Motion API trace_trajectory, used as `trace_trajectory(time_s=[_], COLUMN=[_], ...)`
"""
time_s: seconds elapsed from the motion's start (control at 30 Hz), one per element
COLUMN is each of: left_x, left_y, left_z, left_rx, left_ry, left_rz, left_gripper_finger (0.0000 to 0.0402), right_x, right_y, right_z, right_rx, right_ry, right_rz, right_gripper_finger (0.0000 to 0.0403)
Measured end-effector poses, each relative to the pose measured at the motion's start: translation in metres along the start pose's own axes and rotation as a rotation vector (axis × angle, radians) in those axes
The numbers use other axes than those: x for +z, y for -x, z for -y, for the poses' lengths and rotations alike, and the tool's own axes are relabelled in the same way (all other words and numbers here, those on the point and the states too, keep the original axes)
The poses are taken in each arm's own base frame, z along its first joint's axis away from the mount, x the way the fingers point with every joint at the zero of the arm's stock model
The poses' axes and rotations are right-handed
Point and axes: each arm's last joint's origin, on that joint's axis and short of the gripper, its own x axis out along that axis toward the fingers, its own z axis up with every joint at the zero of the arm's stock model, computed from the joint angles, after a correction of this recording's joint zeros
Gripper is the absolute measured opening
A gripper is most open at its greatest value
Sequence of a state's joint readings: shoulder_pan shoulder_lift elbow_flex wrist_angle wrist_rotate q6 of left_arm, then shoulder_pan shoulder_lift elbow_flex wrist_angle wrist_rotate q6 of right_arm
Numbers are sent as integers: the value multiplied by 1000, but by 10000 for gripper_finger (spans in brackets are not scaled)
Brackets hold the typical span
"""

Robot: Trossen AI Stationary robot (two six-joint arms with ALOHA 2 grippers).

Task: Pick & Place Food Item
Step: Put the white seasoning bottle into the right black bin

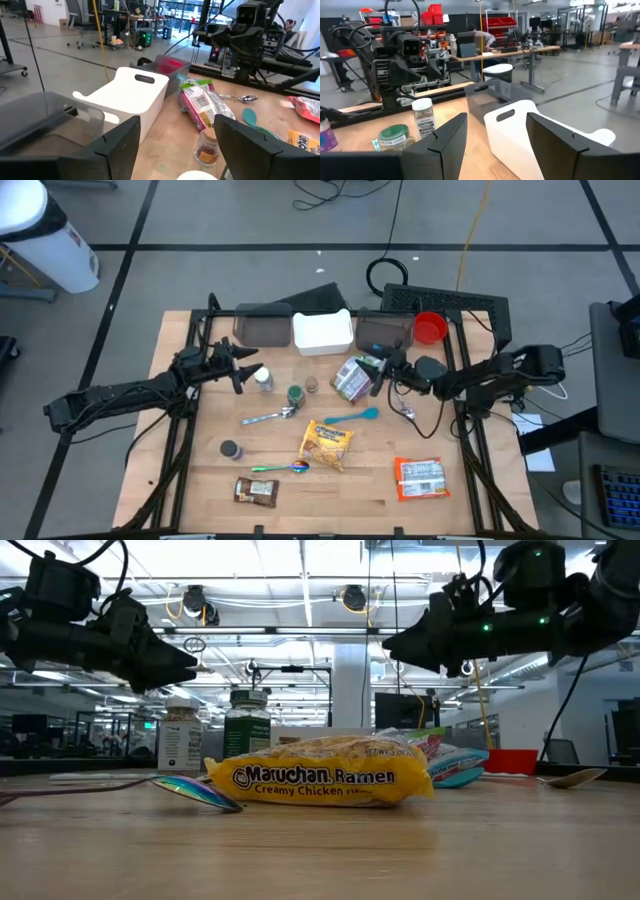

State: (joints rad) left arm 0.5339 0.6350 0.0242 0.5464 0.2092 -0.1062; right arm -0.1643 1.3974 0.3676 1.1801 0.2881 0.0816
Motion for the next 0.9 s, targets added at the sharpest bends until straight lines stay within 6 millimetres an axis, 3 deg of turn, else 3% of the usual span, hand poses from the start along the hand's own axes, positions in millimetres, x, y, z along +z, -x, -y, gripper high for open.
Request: trace_trajectory(time_s=[0.33,0.9], left_x=[-10,-9], left_y=[1,1], left_z=[-3,-3], left_rx=[91,93], left_ry=[-60,-9], left_rz=[-102,-84], left_gripper_finger=[255,264], right_x=[-2,-1], right_y=[-6,-8], right_z=[10,17], right_rx=[96,140], right_ry=[-8,-61], right_rz=[13,15], right_gripper_finger=[197,196])
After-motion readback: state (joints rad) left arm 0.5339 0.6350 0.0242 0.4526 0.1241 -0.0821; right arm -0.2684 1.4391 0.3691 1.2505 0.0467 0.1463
